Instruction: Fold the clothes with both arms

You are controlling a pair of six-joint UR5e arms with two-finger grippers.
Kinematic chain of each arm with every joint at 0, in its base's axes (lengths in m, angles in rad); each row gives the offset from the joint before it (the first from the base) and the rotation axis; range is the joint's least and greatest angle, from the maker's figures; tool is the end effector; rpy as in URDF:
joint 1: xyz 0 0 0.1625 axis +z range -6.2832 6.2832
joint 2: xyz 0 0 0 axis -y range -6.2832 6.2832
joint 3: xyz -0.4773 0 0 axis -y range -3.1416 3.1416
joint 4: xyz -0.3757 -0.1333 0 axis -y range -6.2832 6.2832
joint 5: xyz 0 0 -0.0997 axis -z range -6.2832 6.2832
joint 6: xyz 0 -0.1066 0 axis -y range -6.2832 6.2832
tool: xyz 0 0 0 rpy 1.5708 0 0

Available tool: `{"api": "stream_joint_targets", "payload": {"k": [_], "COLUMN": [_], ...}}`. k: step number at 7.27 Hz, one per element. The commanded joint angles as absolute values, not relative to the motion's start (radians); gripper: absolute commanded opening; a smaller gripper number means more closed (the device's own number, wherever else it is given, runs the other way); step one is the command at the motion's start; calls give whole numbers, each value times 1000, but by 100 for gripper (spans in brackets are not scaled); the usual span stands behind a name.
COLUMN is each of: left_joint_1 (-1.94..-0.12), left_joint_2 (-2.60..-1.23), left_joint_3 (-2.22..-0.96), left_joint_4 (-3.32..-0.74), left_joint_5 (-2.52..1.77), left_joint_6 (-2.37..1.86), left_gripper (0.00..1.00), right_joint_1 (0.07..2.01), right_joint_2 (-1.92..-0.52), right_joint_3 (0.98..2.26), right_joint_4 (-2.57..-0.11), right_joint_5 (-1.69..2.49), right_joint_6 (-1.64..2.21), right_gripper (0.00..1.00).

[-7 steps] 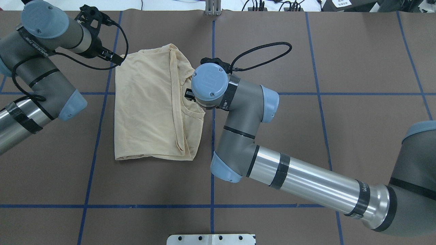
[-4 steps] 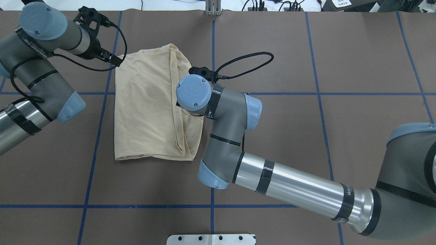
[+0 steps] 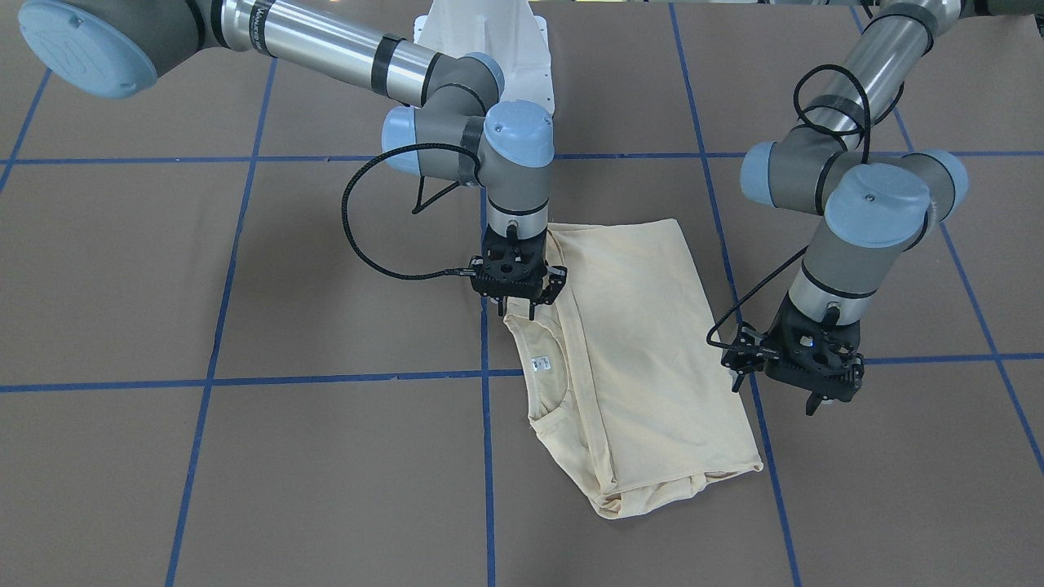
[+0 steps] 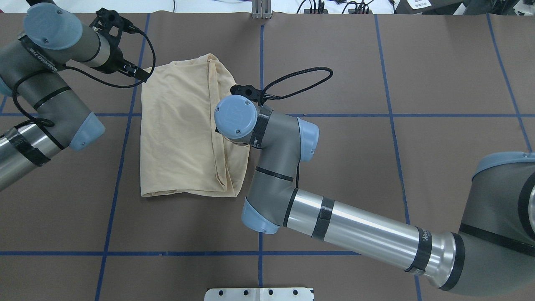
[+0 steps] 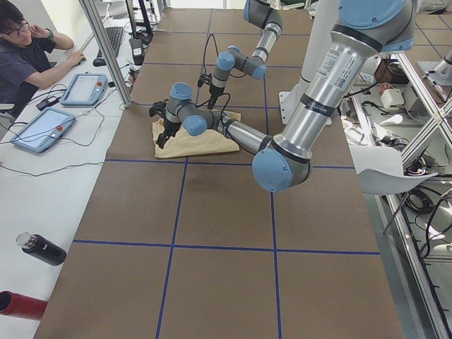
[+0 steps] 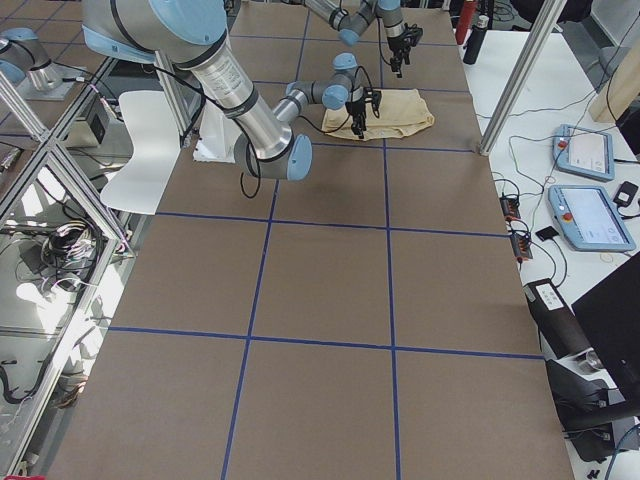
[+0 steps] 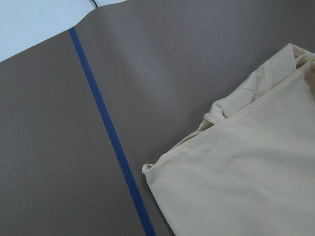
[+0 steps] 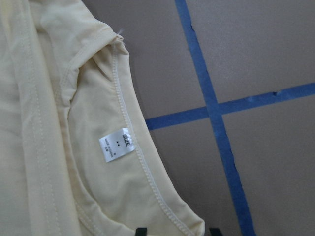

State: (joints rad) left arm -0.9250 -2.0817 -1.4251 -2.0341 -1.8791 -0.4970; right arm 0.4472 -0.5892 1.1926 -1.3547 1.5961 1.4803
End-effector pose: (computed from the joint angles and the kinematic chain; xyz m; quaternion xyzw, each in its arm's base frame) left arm 0.3566 -0.6410 0.4399 0.2585 0.3333 0.1289 0.8975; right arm -0.7118 -0.4862 0.2144 0.0946 -0.3871 0.1577 0.9035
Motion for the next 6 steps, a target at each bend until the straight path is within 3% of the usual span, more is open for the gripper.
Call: {"api": "stream_joint_targets", "payload": {"k": [1, 2, 6], "left_joint_1": [-925, -923, -919], "left_joint_2": [-2082, -2082, -2082], "left_joint_3": [-1425, -1425, -1424], "left_joint_4": [-2034, -2034, -2034], "left_joint_5": [-1879, -1879, -1879], "left_joint_6": [-497, -497, -505], "left_gripper": [100, 100, 100], "right_joint_1": [445, 445, 504], "right_joint_2": [-589, -594, -621], "right_joint_3": [1190, 1190, 1224], "right_joint_4": [-1355, -1356, -1356], "right_joint_5": [1594, 1594, 1667], "right_joint_6": [1482, 1492, 1477], "right_gripper": [17, 0, 0]}}
